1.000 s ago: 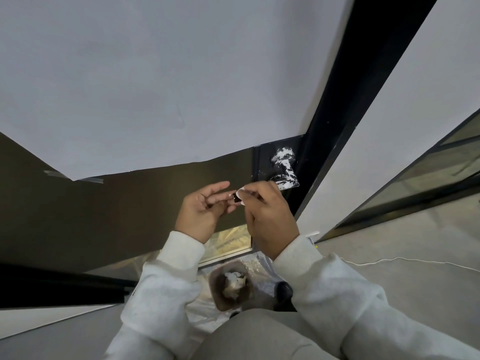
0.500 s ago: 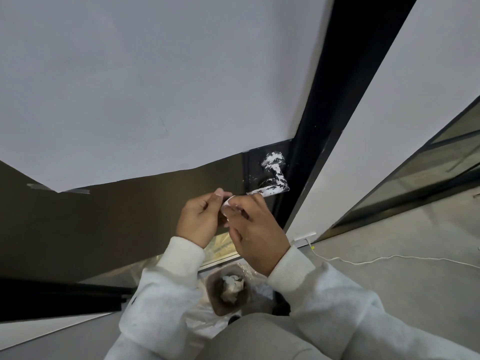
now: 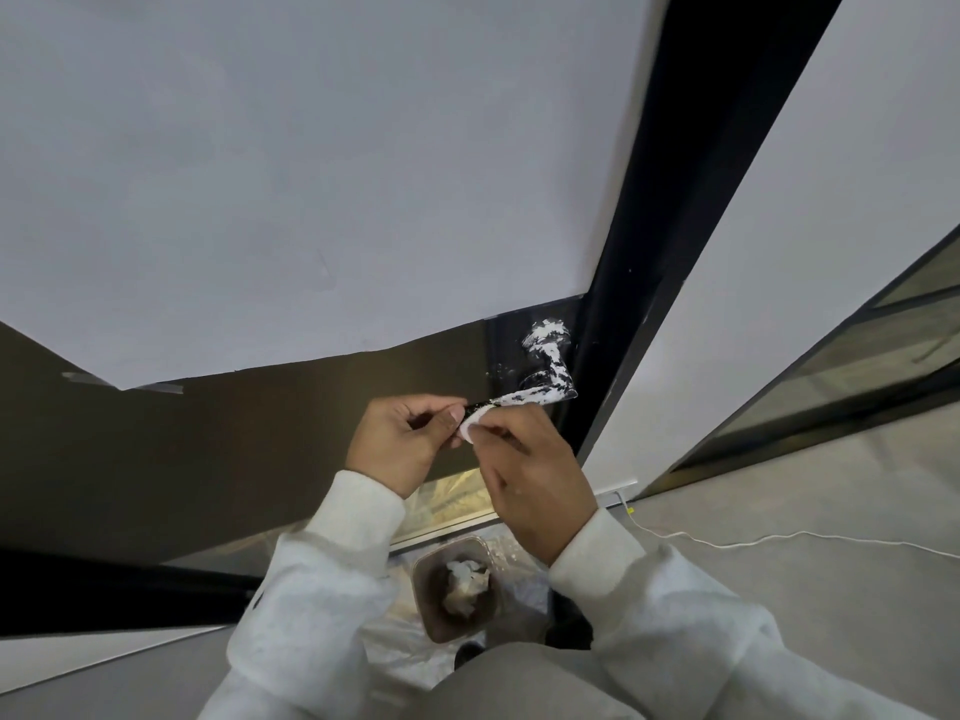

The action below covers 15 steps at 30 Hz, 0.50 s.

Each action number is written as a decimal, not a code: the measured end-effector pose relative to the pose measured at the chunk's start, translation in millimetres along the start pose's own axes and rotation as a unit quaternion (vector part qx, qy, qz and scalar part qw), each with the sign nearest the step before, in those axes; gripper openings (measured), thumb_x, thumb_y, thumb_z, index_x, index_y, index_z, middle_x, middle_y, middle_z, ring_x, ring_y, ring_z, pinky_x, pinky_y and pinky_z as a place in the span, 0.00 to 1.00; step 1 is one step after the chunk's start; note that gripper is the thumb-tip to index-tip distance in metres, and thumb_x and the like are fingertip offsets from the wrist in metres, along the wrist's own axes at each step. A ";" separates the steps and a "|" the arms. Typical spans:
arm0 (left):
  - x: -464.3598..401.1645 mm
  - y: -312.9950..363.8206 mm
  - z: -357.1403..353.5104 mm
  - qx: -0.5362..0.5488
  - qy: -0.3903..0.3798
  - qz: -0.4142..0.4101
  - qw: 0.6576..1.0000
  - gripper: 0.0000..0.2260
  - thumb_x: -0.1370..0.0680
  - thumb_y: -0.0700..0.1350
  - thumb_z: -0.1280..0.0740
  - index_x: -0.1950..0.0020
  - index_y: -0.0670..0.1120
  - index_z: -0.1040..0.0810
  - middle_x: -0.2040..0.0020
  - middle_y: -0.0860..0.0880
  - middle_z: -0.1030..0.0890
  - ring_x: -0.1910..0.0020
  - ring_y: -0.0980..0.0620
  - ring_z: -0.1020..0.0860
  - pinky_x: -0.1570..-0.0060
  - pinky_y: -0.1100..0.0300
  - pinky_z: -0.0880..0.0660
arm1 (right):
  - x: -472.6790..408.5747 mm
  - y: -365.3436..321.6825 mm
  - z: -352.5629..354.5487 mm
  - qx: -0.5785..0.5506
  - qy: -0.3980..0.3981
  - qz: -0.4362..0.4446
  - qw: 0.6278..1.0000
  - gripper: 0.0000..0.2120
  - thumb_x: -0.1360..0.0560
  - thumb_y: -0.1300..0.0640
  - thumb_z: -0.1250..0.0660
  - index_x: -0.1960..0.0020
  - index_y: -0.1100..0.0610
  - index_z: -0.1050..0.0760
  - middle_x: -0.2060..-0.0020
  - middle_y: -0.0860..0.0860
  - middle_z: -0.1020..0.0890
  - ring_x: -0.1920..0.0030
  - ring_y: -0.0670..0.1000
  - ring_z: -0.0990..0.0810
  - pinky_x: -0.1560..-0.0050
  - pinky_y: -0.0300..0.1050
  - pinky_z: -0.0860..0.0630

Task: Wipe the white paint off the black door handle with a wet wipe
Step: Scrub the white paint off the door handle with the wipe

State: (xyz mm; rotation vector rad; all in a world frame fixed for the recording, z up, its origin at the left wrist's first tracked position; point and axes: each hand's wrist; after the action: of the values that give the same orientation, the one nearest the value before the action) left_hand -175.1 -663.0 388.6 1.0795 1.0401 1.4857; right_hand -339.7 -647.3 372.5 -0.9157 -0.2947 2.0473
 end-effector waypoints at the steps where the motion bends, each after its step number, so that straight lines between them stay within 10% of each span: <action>1: -0.2 -0.3 0.8 -0.005 -0.002 -0.001 1.000 0.12 0.23 0.38 0.29 0.55 0.55 0.13 0.59 0.45 0.13 0.58 0.44 0.15 0.51 0.48 0.18 | -2.6 -2.8 -2.3 -0.005 -0.004 0.005 1.000 0.08 0.26 0.67 0.29 0.47 0.65 0.19 0.48 0.55 0.22 0.49 0.55 0.24 0.50 0.43 0.23; 15: 6.5 -8.2 -2.5 -0.030 0.025 -0.008 0.999 0.09 0.23 0.40 0.29 0.49 0.53 0.14 0.58 0.48 0.13 0.57 0.45 0.15 0.48 0.43 0.19 | -6.8 2.4 5.7 -0.014 -0.005 0.004 1.000 0.09 0.29 0.71 0.29 0.50 0.65 0.17 0.51 0.56 0.19 0.51 0.57 0.22 0.50 0.47 0.21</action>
State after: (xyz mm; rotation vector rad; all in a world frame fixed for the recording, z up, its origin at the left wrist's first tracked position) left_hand -176.5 -655.6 380.9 0.9939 1.0310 1.5288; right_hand -342.6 -653.4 378.8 -0.9243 -0.3264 2.0601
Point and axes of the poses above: each hand's wrist, its own x-axis away from the middle knuckle, its own z-axis out of the back of the hand, y = z × x
